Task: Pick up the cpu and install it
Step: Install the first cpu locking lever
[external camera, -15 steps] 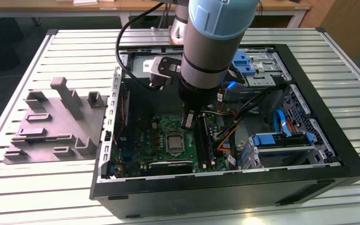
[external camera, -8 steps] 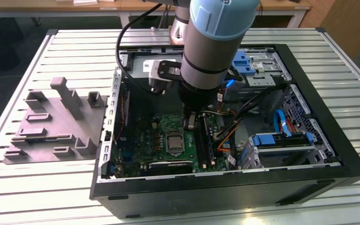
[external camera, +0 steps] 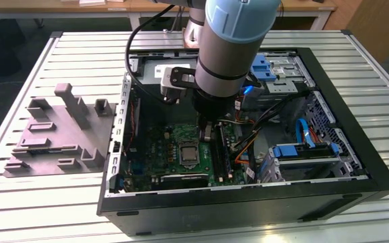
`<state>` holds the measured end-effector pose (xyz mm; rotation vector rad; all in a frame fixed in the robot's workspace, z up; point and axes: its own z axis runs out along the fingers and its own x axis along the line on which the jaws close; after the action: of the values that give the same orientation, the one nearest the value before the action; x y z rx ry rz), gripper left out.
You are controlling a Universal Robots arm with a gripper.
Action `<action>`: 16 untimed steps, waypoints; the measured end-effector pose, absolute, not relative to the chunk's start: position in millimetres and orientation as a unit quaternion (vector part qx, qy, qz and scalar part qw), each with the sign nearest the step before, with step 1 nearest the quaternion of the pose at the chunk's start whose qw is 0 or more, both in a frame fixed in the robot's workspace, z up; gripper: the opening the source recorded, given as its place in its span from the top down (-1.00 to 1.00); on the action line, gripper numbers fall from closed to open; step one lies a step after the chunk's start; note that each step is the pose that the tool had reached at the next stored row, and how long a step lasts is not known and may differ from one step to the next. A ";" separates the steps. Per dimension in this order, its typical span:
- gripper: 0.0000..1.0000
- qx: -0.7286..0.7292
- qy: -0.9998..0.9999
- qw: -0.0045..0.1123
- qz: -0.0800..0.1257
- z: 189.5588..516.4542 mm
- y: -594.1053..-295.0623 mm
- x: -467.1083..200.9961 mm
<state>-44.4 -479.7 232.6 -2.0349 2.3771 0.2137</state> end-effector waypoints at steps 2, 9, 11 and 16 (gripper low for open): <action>0.79 -0.649 0.758 0.003 0.068 232.5 -479.8 -44.3; 0.79 -0.649 0.758 0.003 0.068 232.5 -479.9 -44.3; 0.79 -0.649 0.758 0.003 0.068 232.5 -479.9 -44.3; 0.79 -0.650 0.757 0.002 0.067 232.4 -479.9 -44.2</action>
<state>-44.2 -479.9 232.4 -2.0400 2.3749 0.2115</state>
